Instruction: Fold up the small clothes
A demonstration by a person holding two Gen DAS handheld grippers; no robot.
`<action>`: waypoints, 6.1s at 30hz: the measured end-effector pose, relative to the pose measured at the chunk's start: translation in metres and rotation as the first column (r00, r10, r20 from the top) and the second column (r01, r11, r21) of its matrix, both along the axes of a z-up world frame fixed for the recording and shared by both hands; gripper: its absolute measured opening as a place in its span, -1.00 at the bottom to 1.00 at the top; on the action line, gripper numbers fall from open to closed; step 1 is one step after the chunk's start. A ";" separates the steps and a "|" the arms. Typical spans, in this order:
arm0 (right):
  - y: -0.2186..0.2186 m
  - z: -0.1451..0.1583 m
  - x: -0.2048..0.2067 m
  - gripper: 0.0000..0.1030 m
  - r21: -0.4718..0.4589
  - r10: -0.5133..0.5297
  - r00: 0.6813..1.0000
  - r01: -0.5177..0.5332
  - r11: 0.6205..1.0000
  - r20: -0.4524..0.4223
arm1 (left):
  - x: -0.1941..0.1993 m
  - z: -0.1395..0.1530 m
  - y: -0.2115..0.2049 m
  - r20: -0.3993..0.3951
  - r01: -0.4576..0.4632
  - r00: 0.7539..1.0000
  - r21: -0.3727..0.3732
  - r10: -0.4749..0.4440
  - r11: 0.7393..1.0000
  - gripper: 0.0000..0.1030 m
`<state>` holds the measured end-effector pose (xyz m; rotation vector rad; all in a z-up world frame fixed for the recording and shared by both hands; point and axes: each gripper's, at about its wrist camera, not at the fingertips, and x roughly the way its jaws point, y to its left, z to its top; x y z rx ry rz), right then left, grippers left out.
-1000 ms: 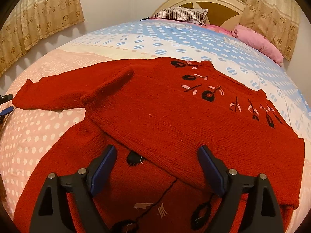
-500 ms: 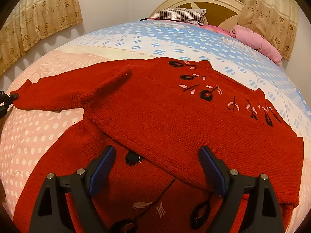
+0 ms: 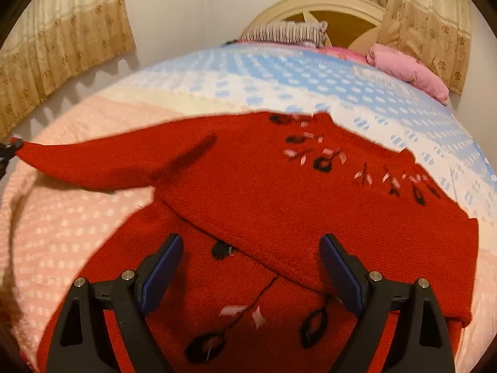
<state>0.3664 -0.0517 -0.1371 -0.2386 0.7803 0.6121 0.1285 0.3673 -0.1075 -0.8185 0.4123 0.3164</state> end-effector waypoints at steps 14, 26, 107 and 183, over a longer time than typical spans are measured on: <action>-0.057 0.039 -0.043 0.74 0.069 0.013 0.998 -0.018 0.997 0.063 | 0.039 0.088 -0.016 0.142 0.022 0.989 0.086 -0.034 0.996 -0.91; -0.083 0.031 -0.066 0.74 0.092 0.009 0.999 -0.013 0.996 0.041 | 0.087 0.124 -0.065 0.164 0.137 0.973 0.163 -0.164 0.977 -0.91; -0.188 0.007 0.048 0.34 0.158 -0.342 0.896 0.395 0.905 -0.282 | 0.178 -0.023 -0.276 -0.494 0.590 0.794 0.485 -0.355 0.646 0.95; -0.234 -0.024 0.034 0.60 0.172 -0.465 0.853 0.508 0.844 -0.238 | 0.159 -0.011 -0.286 -0.491 0.609 0.785 0.502 -0.377 0.614 1.00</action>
